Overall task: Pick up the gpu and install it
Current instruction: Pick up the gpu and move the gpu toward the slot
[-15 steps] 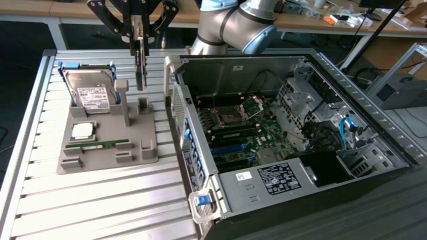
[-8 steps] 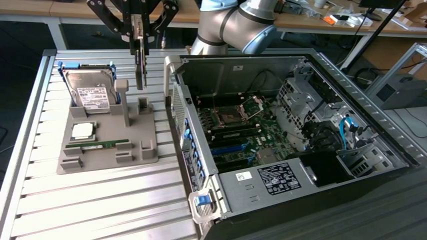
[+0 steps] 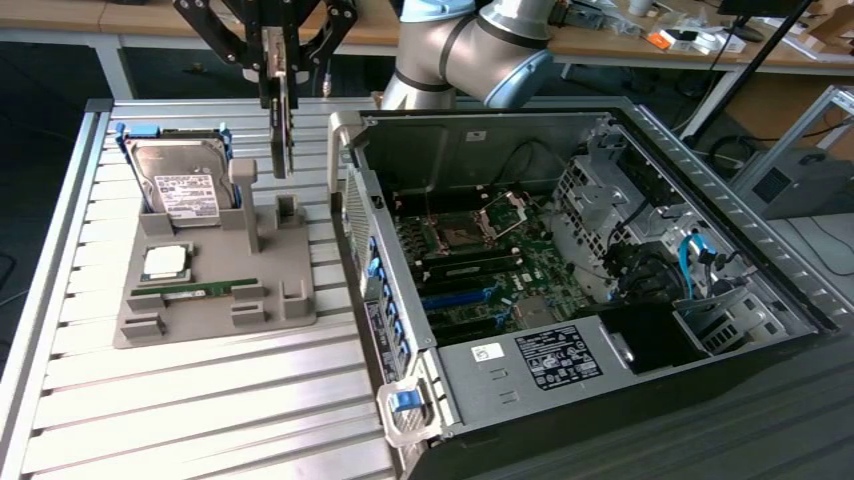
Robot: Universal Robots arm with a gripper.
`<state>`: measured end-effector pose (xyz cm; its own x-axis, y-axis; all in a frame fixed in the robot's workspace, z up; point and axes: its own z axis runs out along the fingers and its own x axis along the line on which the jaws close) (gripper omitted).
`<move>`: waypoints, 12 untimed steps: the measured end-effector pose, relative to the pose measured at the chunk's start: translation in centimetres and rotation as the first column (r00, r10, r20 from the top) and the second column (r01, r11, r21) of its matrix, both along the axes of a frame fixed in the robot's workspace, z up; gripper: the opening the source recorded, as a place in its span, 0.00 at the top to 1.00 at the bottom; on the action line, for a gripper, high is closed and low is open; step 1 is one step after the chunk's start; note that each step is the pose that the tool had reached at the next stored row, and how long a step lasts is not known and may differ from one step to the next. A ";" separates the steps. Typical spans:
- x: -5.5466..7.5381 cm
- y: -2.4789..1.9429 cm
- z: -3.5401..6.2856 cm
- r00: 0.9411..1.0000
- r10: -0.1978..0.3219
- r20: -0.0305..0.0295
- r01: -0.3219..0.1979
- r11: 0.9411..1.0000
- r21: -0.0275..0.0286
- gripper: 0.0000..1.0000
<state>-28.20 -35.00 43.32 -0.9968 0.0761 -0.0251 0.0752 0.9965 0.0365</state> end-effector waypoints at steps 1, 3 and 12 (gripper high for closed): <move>0.0 0.00 0.02 1.000 0.000 0.000 0.000 1.000 0.000 0.73; 0.0 0.00 0.07 1.000 0.000 0.000 0.000 1.000 0.000 0.73; 0.0 0.00 0.31 1.000 0.000 0.000 0.000 1.000 0.000 0.73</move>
